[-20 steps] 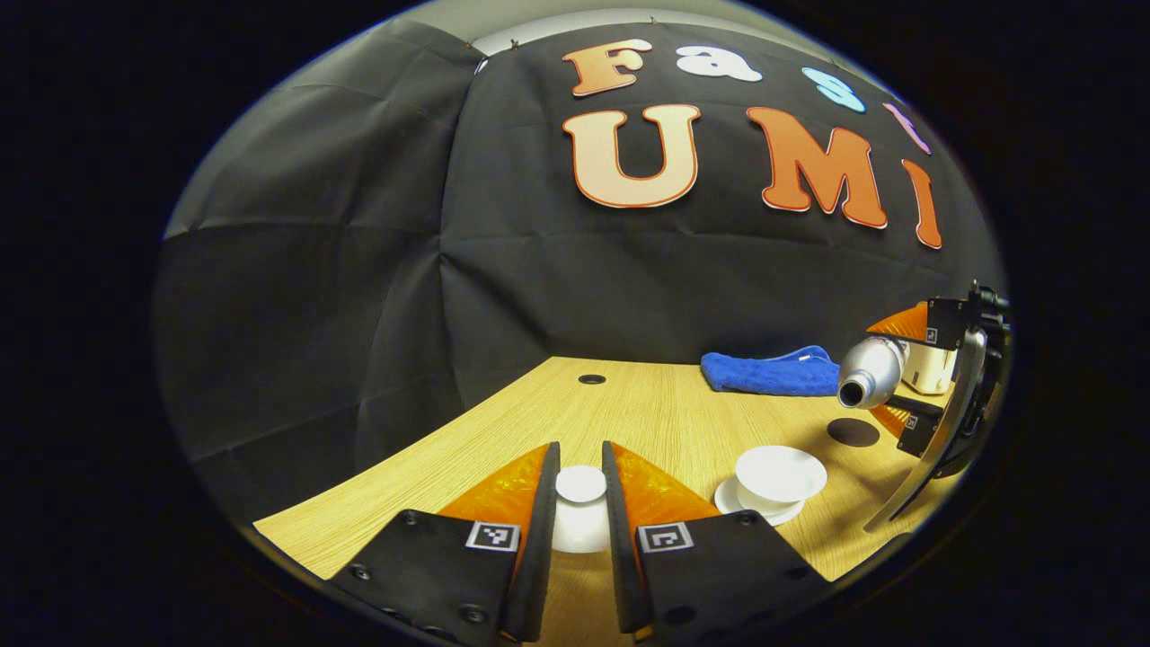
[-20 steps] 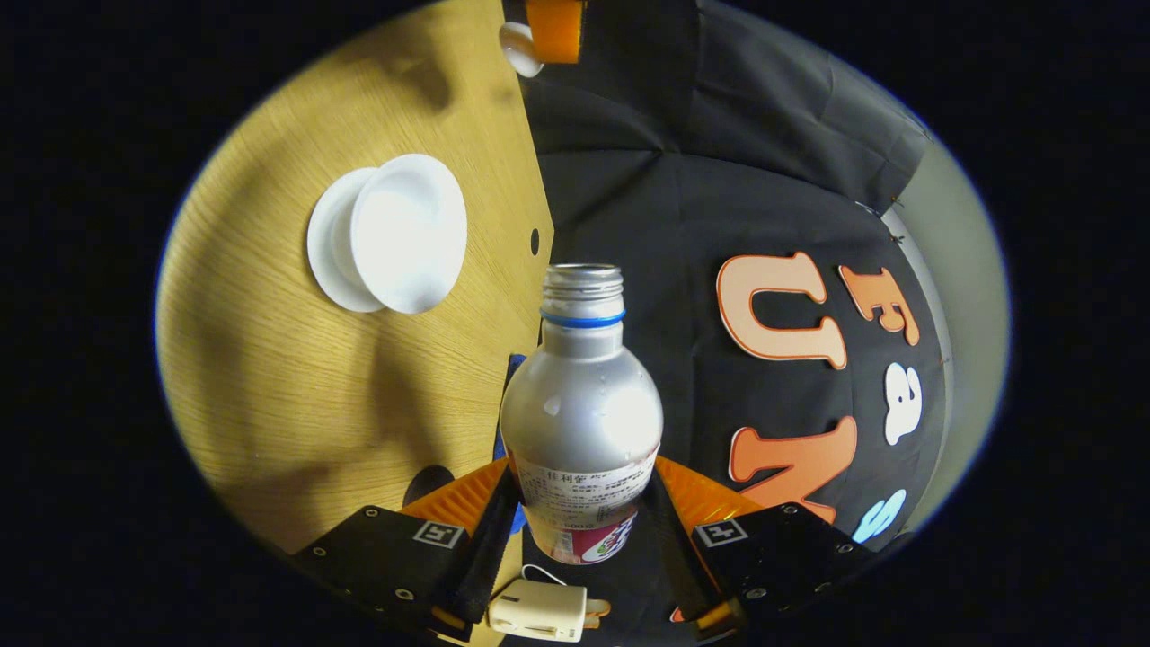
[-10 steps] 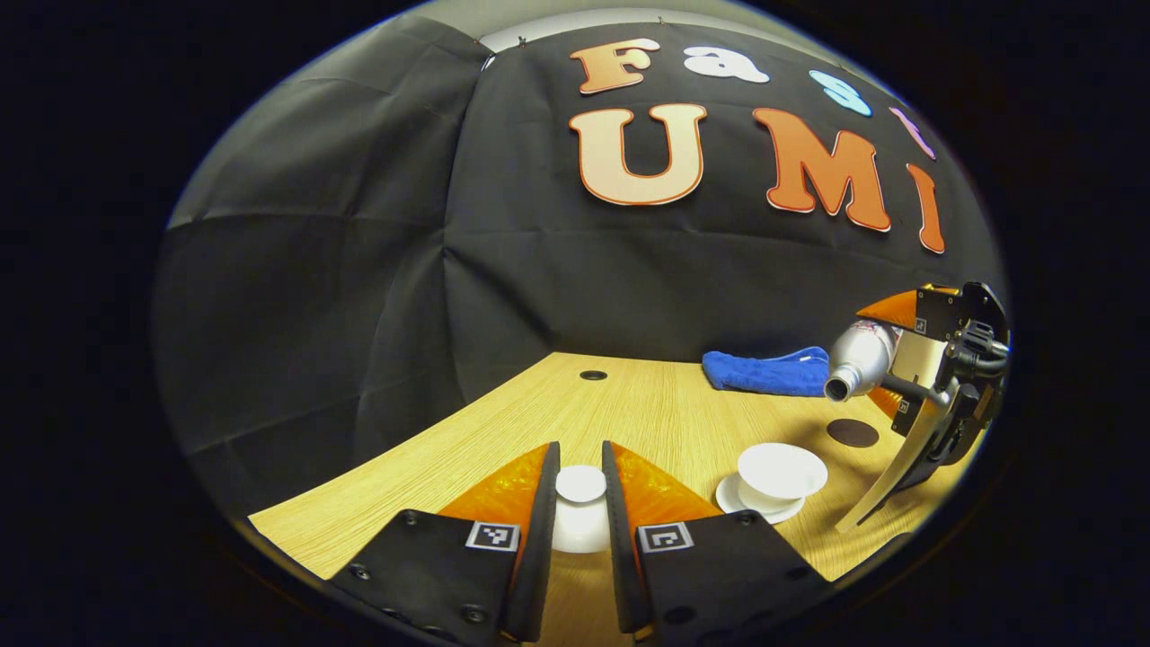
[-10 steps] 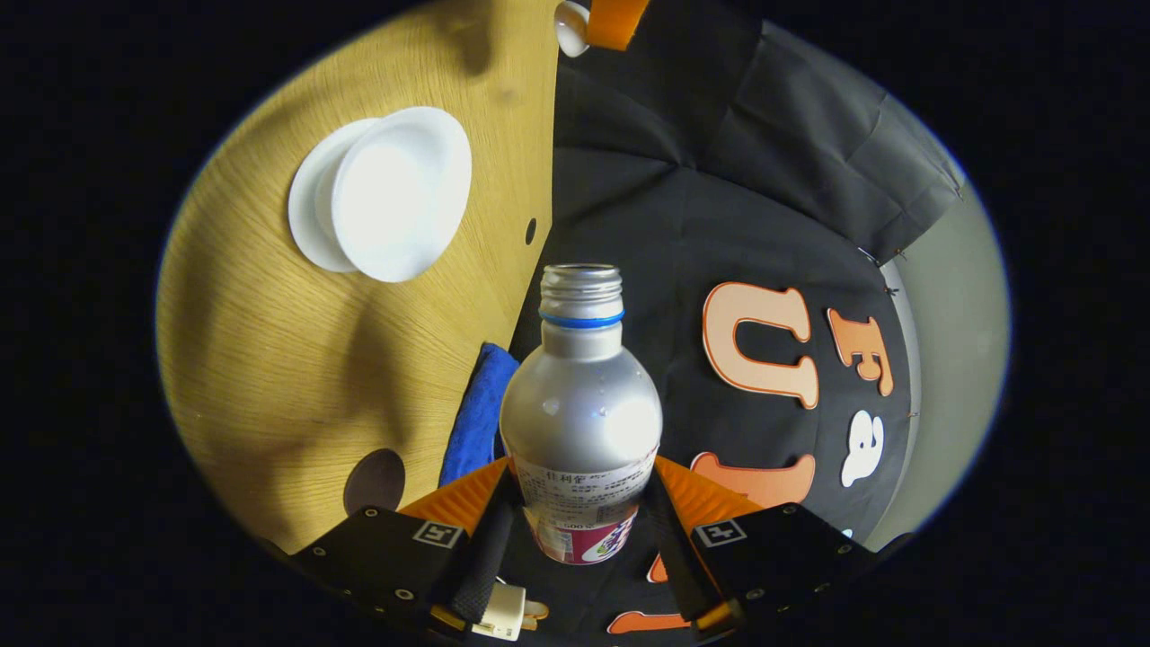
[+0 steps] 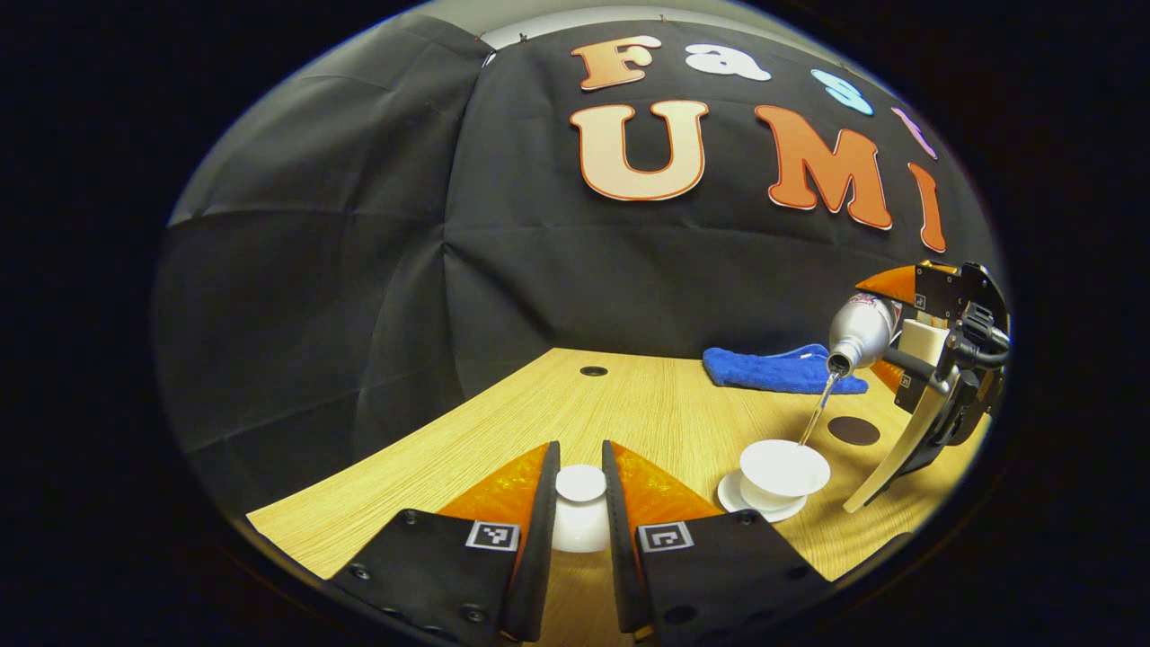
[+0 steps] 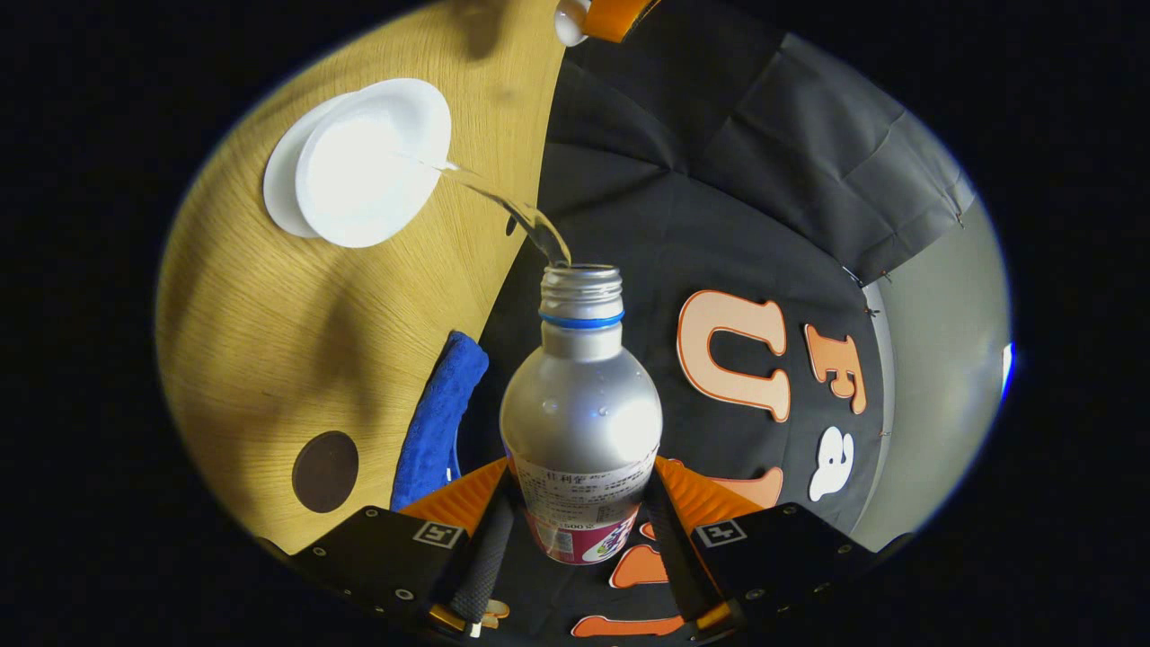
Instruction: Open the teacup lid with one hand, grasp the water bottle and pour water into the teacup with the other hand; after pouring, place the water bottle on the coaster and then close the teacup lid.
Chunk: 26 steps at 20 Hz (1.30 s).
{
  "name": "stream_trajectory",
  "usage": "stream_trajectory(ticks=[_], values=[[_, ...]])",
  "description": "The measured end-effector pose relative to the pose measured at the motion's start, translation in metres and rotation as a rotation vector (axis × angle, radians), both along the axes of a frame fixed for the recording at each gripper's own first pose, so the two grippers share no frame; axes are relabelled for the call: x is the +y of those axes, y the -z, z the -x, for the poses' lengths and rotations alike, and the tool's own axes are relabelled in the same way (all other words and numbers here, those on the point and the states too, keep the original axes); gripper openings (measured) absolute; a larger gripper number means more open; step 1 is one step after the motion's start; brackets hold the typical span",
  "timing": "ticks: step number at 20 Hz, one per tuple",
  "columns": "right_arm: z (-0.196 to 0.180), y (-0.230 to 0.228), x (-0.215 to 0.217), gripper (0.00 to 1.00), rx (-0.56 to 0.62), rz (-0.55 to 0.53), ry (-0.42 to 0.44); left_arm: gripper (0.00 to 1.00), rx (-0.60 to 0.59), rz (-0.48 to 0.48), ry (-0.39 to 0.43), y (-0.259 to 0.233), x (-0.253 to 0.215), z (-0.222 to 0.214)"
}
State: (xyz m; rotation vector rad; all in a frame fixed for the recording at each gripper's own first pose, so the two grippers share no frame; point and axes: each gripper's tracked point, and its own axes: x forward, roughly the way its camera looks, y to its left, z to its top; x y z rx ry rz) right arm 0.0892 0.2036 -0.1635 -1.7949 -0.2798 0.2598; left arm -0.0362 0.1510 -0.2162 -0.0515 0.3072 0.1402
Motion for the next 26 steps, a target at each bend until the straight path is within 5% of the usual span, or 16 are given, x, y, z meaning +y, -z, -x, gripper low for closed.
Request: stream_trajectory(ticks=[13, 26], values=[[0.002, -0.006, 0.001, 0.78, -0.114, 0.018, -0.011, 0.34, -0.001, 0.001, 0.001, -0.001, 0.000, -0.001], [0.009, -0.006, 0.013, 0.78, -0.086, 0.108, -0.096, 0.34, 0.000, -0.012, 0.001, -0.002, 0.000, 0.001]])
